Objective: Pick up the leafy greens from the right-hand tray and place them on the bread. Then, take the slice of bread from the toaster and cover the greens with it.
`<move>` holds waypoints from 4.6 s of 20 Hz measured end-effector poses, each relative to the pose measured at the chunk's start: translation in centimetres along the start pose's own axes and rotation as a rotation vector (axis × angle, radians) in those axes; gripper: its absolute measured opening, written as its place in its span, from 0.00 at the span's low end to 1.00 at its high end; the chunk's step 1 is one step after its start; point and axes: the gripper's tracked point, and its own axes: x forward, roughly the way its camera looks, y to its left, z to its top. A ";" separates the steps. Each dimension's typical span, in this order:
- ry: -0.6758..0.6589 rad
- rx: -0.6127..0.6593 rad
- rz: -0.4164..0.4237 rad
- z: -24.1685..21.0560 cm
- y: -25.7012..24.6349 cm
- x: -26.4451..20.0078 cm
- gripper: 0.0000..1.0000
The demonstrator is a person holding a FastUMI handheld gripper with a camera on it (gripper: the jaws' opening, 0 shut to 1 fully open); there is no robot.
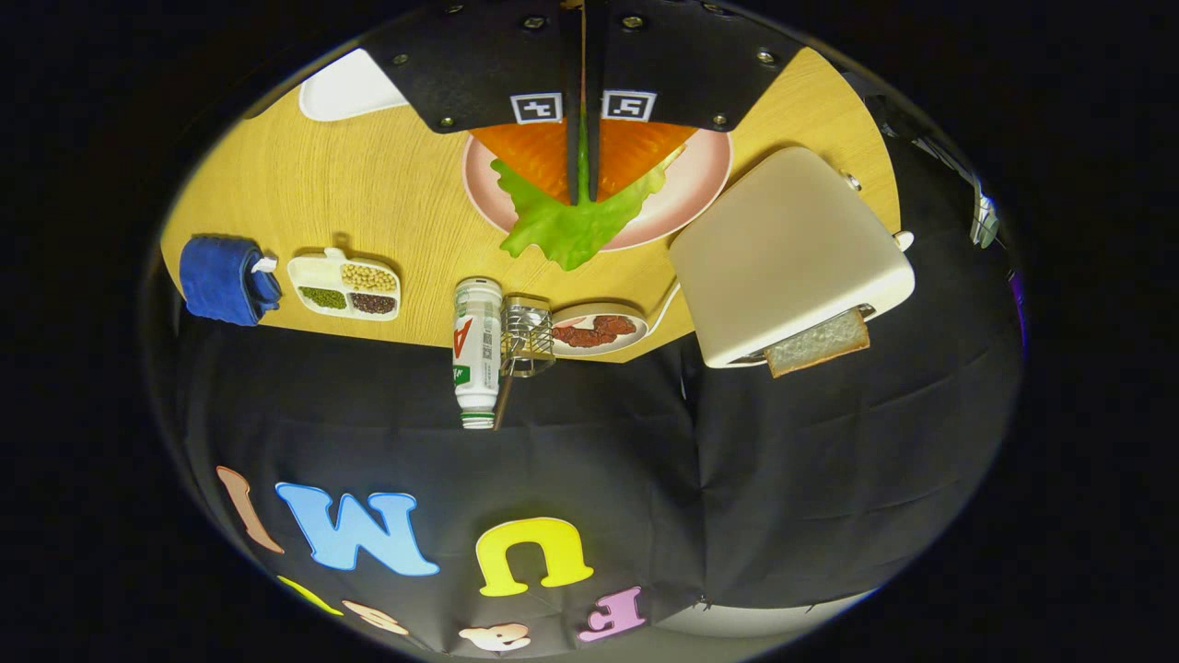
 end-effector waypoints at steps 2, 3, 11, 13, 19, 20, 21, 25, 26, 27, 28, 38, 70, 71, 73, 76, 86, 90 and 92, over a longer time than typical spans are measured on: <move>0.010 -0.014 -0.029 -0.2 -0.2 1.0 0.02; 0.019 -0.018 -0.043 -0.5 -0.3 1.2 0.02; -0.265 0.046 -0.296 6.5 -0.6 -4.5 0.55; -0.296 -0.001 -0.311 7.4 1.0 -5.0 0.54; -0.366 0.004 -0.301 9.8 6.9 -5.4 0.55; -0.373 0.017 -0.306 10.2 7.9 -5.4 0.54; -0.369 0.040 -0.289 10.2 9.2 -5.2 0.54; -0.328 0.141 -0.177 11.0 15.2 -3.9 0.54; -0.334 0.117 -0.170 11.2 16.2 -3.9 0.54; -0.334 0.085 -0.167 11.3 17.3 -3.8 0.54; -0.327 0.062 -0.161 10.9 18.4 -3.4 0.54; -0.279 -0.039 -0.169 9.2 24.2 0.3 0.54; -0.362 0.028 -0.164 16.9 18.7 -2.3 0.06; -0.367 0.026 -0.176 17.0 17.8 -3.0 0.06; -0.374 0.027 -0.212 16.5 15.5 -4.1 0.06; -0.363 0.067 -0.269 14.9 11.2 -5.1 0.06; -0.271 0.146 -0.391 7.9 2.1 -5.3 0.06; -0.247 0.165 -0.343 6.5 3.3 -3.8 0.06; -0.216 0.159 -0.315 5.5 4.4 -2.8 0.06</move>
